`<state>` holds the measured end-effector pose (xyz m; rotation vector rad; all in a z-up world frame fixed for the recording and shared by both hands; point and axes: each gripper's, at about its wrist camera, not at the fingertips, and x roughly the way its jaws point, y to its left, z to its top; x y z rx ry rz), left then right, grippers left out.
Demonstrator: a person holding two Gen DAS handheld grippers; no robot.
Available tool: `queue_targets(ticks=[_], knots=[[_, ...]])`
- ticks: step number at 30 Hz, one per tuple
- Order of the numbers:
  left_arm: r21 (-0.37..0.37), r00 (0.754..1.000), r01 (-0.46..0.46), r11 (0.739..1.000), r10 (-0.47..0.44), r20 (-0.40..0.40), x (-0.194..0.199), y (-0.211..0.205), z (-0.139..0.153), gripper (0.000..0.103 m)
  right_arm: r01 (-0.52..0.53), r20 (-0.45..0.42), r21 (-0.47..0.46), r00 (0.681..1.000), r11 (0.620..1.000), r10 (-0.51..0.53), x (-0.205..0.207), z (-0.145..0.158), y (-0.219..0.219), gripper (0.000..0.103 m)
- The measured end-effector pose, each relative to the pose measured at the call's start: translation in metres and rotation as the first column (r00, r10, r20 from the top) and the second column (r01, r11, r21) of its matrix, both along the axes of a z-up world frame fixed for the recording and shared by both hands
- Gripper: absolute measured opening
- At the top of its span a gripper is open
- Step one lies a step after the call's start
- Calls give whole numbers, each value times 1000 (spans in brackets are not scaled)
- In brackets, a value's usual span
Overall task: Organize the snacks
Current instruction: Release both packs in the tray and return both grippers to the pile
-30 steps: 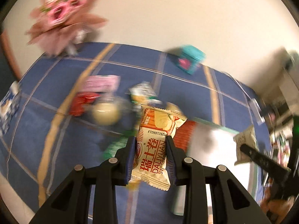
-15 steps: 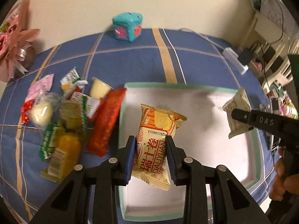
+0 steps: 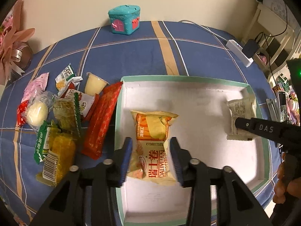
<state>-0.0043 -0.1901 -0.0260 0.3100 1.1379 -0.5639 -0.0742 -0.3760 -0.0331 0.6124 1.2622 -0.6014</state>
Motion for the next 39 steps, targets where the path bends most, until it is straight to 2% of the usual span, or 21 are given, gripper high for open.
queue_targets(ticks=[2,5,13,17,20,22,25,28,35,39], knots=[[2,1000,0,1000,0,2,0,0,2,53,7,-25,-18,1000,1000,-8,-2,-1,-2,65],[0,1000,-9,1000,9,1,2,3,4,59,10,-37,-32,999,999,-11,-4,1,-4,68],[25,991,-125,992,124,44,18,27,12,90,-20,-34,-85,999,996,17,2,10,4,103],[56,976,-212,976,208,64,35,46,10,94,-39,-32,-118,999,992,36,8,15,12,103],[57,961,-274,960,272,47,48,67,8,95,-44,-27,-125,999,991,41,10,18,19,103],[55,952,-305,951,303,38,53,79,7,103,-52,-31,-129,998,990,48,12,21,24,103],[73,934,-358,931,357,29,64,103,5,103,-68,-19,-115,998,991,67,18,25,34,103],[75,905,-425,902,425,15,77,132,4,103,-90,-1,-105,996,990,91,27,29,46,103],[66,819,-574,816,573,35,99,204,12,103,-145,73,-65,986,987,150,54,41,83,103],[46,783,-622,782,621,27,106,230,14,103,-197,102,-68,974,978,203,70,48,113,103]])
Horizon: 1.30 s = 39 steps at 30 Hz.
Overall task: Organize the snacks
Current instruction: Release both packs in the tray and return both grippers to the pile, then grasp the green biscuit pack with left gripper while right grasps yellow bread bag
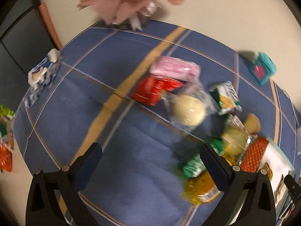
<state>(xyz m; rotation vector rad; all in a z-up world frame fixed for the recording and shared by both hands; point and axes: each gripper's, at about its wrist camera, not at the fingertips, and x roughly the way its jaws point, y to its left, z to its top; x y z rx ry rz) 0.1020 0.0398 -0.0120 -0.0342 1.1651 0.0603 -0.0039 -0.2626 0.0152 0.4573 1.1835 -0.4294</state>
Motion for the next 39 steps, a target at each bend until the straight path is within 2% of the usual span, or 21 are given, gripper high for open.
queue_targets(ticks=[7,10,19,27,32,35,39], knots=[[-10,999,-46,999,46,-11,5,30,-3,103,-122,57,64,991,991,118,31,4,67,103],[-17,999,-35,999,34,-20,5,34,-6,103,-164,46,64,986,984,162,43,-2,97,103],[-21,998,40,999,-41,-45,8,25,-15,103,-213,-6,90,977,973,214,58,-26,136,100],[-66,990,121,990,-125,-62,9,6,-22,103,-227,-52,124,971,966,235,66,-51,152,83],[-110,976,201,973,-209,-61,8,-16,-26,103,-250,-66,142,963,958,262,69,-63,159,74],[-132,966,241,962,-250,-63,7,-27,-28,99,-261,-63,141,960,955,271,68,-62,160,69],[-137,951,290,947,-301,-65,4,-42,-30,94,-276,-57,155,956,949,287,66,-63,160,57]])
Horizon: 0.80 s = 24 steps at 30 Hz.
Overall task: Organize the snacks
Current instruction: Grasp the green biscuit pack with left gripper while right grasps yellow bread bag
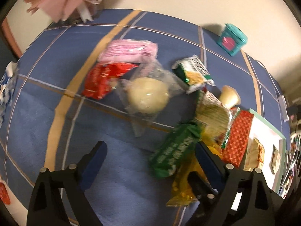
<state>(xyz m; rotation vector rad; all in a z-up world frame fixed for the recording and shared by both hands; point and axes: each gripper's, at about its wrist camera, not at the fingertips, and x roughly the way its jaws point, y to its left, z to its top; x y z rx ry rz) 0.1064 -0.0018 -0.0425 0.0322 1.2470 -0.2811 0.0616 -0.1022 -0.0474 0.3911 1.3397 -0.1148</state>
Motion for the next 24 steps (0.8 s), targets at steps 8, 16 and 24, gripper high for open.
queue_targets(ticks=[8,16,24], knots=[[-18,997,41,999,-43,-64,-3,-15,-17,54,-7,-8,26,1000,1000,8,-5,-2,-7,51],[-33,996,36,999,-39,-77,-3,-13,-16,39,-13,-18,41,1000,999,14,-12,-4,-10,45],[-64,1000,23,998,-24,-14,-4,-7,14,25,-1,12,60,1000,998,1,-13,15,-17,44]])
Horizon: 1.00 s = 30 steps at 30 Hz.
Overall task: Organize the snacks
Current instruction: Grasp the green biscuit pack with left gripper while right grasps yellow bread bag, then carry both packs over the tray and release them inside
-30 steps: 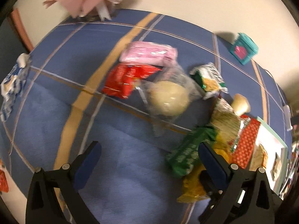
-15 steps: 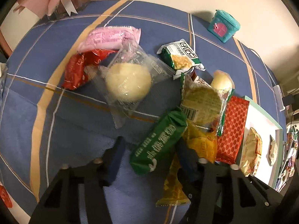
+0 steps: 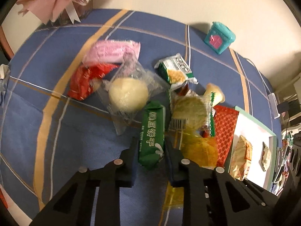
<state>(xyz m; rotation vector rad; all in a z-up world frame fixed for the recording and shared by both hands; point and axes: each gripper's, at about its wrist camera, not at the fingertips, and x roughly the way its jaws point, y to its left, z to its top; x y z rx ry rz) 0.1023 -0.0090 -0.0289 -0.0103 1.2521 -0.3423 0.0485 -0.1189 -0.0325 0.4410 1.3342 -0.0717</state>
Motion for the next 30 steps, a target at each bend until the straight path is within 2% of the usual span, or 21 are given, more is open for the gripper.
queue_targets(ticks=[8,16,20,24,30], knots=[[-36,997,-47,998,49,63,-3,17,29,25,22,74,19,997,1000,-23,-8,35,-18,44],[-53,990,-47,998,54,132,-11,8,53,25,73,123,-39,990,997,-67,-19,62,-40,44],[-64,988,-7,998,17,157,-21,-9,63,25,143,109,-70,985,987,-135,-28,62,-72,44],[-66,984,58,996,-46,172,-36,-35,69,25,245,87,-131,968,961,-235,-43,60,-115,44],[-51,961,212,976,-199,190,-69,-93,72,25,406,75,-151,914,901,-399,-81,60,-187,44]])
